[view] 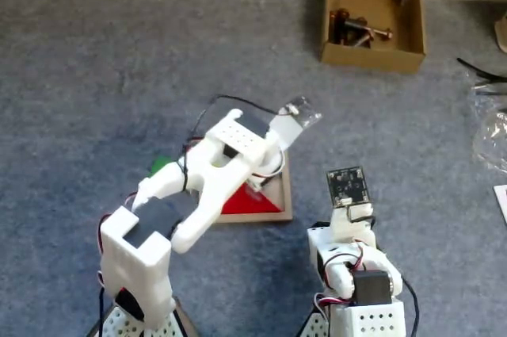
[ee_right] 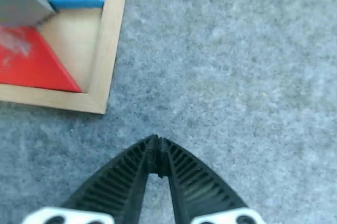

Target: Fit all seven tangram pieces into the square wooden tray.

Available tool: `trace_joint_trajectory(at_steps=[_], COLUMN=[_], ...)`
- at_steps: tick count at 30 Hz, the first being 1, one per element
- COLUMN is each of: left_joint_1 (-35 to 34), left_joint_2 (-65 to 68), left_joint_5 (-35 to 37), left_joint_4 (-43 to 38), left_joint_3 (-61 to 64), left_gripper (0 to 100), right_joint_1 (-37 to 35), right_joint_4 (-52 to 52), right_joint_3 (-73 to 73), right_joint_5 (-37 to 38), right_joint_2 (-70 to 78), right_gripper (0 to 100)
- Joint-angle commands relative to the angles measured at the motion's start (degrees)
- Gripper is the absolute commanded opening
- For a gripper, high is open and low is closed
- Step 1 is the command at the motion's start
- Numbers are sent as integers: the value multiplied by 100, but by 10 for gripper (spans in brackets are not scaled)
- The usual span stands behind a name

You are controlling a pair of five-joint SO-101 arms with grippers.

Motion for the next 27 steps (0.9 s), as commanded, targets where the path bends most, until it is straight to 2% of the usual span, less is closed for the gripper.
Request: trace_joint_trajectory(at_steps=[1, 8, 14, 27], left_joint_1=[48, 48, 57, -31], left_joint_2=[13, 13, -22, 13], left_joint_5=[-26, -44, -897, -923], left_joint_4=[-70, -167, -343, -703], left_joint_3=[-163, -136, -119, -119], left_gripper=[4, 5, 5, 5], right_joint_1=[-57, -57, -57, -57], right_joint_4=[-101, -101, -101, -101], right_joint_3=[673, 673, 673, 673], right_joint_5=[-44, -44, -44, -44], right_joint_2=[-48, -48, -48, -48], right_gripper=[5, 5, 5, 5])
